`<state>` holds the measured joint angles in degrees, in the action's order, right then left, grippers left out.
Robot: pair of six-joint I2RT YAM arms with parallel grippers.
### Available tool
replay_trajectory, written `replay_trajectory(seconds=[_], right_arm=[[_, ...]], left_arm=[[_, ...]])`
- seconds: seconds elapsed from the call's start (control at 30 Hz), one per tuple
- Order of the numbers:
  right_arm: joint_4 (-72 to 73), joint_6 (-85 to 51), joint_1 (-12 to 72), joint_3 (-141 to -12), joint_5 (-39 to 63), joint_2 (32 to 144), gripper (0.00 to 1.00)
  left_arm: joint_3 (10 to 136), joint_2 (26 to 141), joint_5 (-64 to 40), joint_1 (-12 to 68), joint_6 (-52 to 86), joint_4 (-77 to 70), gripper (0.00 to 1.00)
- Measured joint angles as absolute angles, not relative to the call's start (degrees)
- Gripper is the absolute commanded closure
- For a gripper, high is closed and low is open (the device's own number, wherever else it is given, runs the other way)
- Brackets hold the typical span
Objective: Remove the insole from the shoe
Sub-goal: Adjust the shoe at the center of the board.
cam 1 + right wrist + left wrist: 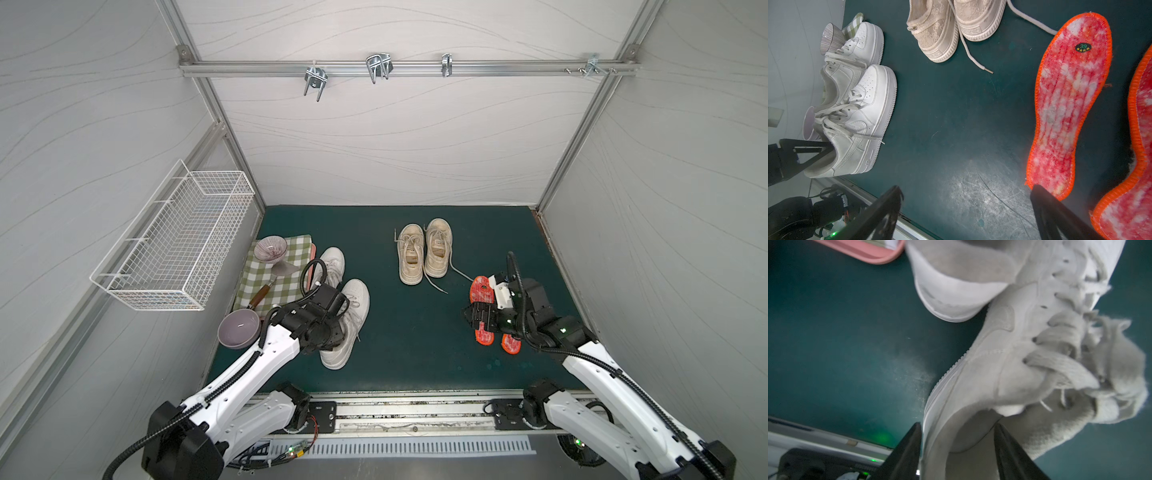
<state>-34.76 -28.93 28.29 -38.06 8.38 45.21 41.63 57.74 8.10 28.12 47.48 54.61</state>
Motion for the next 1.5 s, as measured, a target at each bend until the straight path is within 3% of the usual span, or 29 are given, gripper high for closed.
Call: replay_trajectory(seconds=[0.33,0.57,0.97,1.13,1.23,1.37,1.5], right_arm=[[-34.8,-29.0,28.6,-37.2,8.4,44.7,0.01],[-34.8,-29.1,29.4,-37.2,8.4,44.8,0.01],[-34.7,-29.8,32.1,-37.2,7.5,46.0,0.01],[-33.9,-30.2,34.6,-37.2,7.2,47.3,0.03],[-33.0,-30.2,36.6,-37.2,7.1,48.4,0.06],[-31.3,-30.0,38.5,-37.1,7.7,49.6,0.14],[-29.0,-29.4,39.3,-37.1,9.3,52.0,0.22]], left_arm=[[40.0,60.9,1.7,28.4,45.8,48.1,0.75],[41.1,65.0,3.0,35.8,47.0,44.1,0.91],[45.6,73.1,5.1,48.9,47.7,38.0,0.97],[46.9,75.0,5.3,52.1,47.8,36.8,0.93],[46.9,74.9,5.2,52.8,47.5,36.6,0.82],[46.4,71.6,5.7,53.0,46.3,35.7,0.6],[44.3,65.4,6.7,52.5,44.5,34.0,0.54]])
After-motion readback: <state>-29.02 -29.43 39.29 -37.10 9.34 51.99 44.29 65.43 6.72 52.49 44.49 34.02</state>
